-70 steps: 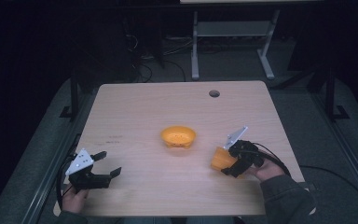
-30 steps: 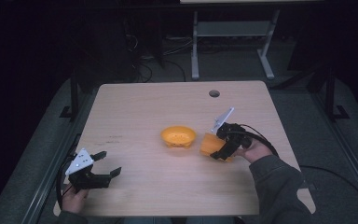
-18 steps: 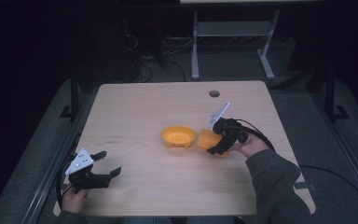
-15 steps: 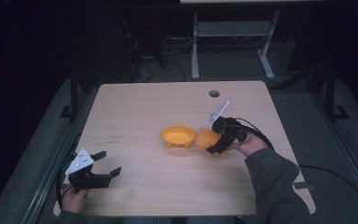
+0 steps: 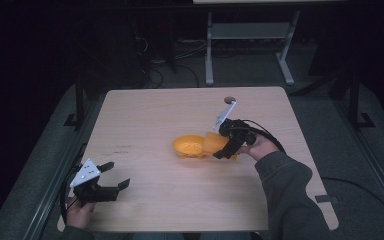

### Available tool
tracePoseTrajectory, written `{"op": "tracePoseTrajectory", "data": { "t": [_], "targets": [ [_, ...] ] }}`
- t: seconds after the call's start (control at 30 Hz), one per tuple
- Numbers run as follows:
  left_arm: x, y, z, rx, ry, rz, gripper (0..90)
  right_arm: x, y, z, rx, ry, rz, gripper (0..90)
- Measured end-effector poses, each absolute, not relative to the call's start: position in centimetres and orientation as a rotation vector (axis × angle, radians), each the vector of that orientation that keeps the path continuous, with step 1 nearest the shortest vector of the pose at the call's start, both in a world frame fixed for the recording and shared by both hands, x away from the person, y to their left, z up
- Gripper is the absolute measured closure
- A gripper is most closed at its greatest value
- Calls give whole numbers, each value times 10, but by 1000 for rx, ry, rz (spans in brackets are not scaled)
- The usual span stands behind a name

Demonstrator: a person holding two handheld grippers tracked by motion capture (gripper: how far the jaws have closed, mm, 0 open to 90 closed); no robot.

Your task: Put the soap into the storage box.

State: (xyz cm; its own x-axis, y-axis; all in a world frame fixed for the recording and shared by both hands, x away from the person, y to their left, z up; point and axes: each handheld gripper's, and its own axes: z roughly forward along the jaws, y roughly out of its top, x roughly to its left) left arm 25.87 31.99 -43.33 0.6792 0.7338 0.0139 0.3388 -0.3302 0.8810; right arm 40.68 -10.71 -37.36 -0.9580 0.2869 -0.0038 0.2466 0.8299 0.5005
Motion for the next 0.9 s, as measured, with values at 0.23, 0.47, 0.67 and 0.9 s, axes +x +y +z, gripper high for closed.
{"op": "tracePoseTrajectory", "data": {
  "t": [0.23, 0.47, 0.67, 0.9],
  "targets": [
    [259, 319, -433, 1934, 832, 518, 143, 414, -95, -371, 382, 2940, 773, 205],
    [260, 319, -434, 1933, 834, 518, 143, 422, -84, -365, 349, 2944, 770, 205],
    [260, 320, -433, 1934, 835, 519, 143, 427, -78, -362, 326, 2944, 765, 205],
    [260, 320, -433, 1934, 833, 520, 143, 432, -68, -359, 304, 2949, 758, 205]
  ]
}}
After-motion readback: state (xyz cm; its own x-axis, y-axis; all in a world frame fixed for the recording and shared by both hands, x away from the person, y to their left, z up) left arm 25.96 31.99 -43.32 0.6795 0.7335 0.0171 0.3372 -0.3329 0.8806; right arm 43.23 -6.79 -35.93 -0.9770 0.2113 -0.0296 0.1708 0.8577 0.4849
